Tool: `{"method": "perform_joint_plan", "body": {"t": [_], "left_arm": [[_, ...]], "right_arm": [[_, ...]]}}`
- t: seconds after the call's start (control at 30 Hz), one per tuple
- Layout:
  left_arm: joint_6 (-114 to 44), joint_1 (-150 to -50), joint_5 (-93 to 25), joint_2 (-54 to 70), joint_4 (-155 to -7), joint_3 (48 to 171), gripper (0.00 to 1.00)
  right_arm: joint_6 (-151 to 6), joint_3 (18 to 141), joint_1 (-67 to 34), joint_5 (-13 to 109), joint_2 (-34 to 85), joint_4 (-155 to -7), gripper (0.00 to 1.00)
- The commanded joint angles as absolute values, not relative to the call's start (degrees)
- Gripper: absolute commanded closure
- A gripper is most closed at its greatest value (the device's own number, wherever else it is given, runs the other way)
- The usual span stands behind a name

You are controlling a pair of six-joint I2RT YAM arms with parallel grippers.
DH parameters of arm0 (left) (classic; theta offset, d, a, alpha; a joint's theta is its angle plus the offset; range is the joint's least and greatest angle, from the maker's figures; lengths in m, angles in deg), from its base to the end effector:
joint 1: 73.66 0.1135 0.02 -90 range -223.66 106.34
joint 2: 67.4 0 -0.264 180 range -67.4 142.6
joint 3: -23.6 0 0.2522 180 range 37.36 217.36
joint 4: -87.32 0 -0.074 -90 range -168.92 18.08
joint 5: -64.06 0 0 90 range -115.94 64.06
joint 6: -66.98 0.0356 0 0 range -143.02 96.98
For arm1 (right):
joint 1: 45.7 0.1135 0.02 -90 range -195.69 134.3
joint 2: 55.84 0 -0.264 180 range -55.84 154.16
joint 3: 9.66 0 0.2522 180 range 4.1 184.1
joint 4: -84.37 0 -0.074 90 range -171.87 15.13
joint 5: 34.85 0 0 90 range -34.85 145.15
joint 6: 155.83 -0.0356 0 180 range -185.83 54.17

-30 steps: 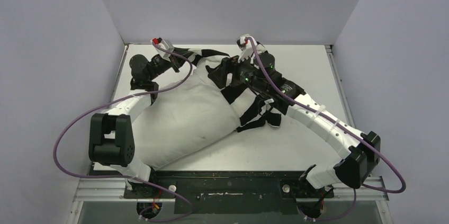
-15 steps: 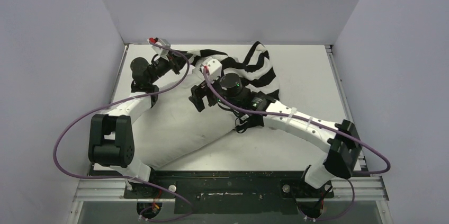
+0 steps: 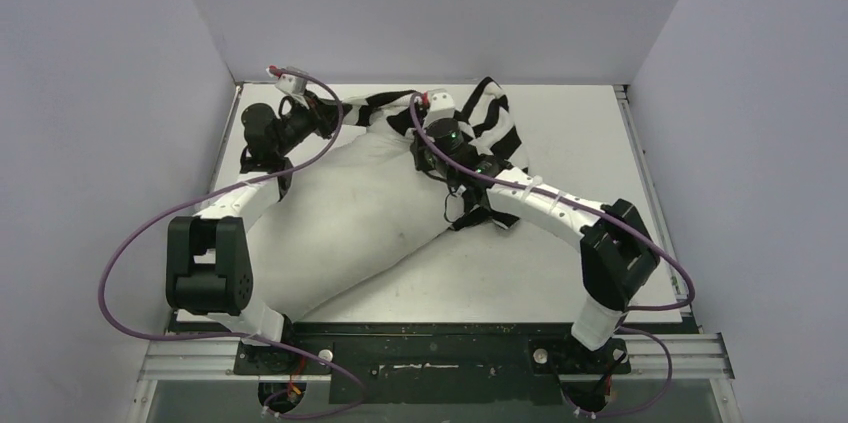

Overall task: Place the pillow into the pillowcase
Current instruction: Stuff the pillow into the pillowcase.

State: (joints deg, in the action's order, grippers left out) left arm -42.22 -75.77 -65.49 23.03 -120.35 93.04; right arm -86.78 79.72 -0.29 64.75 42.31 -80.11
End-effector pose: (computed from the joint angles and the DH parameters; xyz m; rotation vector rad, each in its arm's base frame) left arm 0.3571 -0.0358 0.2990 0.3568 1.4910 -0.7976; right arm 0.2893 0.2851 0.2915 -0.3228 2.0097 0.5755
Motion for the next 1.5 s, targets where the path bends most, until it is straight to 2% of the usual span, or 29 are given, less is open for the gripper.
{"method": "perform_joint_plan", "body": {"t": [0.0, 0.23, 0.47, 0.67, 0.83, 0.87, 0.93, 1.07, 1.13, 1.27, 1.33, 1.47], "left_arm": [[-47.4, -73.9, -57.9, 20.5, -118.0, 97.4, 1.0], [-55.0, -75.2, -55.2, 17.7, -111.0, 99.3, 1.0], [-61.6, -83.5, -48.2, 7.3, -110.7, 85.6, 1.0], [-64.3, -93.1, -37.1, -4.9, -103.7, 70.7, 1.0], [-66.9, -99.7, -29.4, -13.6, -95.3, 63.5, 0.99], [-67.2, -101.0, -27.9, -15.8, -93.2, 62.8, 0.92], [-65.9, -102.0, -26.4, -19.3, -89.4, 62.6, 0.79], [-59.9, -102.4, -23.3, -21.9, -81.3, 67.0, 0.63], [-54.8, -102.4, -25.0, -20.1, -79.5, 70.2, 0.57], [-45.9, -102.4, -24.5, -13.4, -75.9, 77.6, 0.46], [-42.9, -102.4, -20.6, -10.2, -75.2, 79.6, 0.45], [-44.1, -101.9, -17.5, -5.6, -74.0, 81.0, 0.45]], "right_arm": [[-84.2, 82.9, -10.1, 71.0, 40.2, -81.4, 1.0], [-79.3, 94.2, -18.8, 61.6, 46.7, -80.0, 1.0], [-76.4, 103.8, -20.3, 51.4, 50.2, -74.5, 1.0], [-80.6, 87.2, -18.1, 43.6, 42.4, -79.7, 1.0], [-81.9, 80.2, -14.4, 40.5, 37.1, -80.1, 1.0], [-81.5, 80.1, -14.1, 39.3, 36.3, -78.4, 0.96], [-81.2, 81.4, -14.3, 37.7, 34.6, -74.2, 0.81], [-80.2, 86.4, -17.9, 33.4, 31.7, -66.5, 0.43], [-78.5, 88.8, -19.5, 33.2, 31.5, -63.6, 0.31], [-74.6, 92.0, -22.6, 32.7, 33.0, -59.2, 0.17], [-72.7, 91.8, -22.8, 30.0, 32.6, -57.8, 0.11], [-65.8, 86.9, -17.2, 35.0, 28.6, -59.6, 0.08]]}}
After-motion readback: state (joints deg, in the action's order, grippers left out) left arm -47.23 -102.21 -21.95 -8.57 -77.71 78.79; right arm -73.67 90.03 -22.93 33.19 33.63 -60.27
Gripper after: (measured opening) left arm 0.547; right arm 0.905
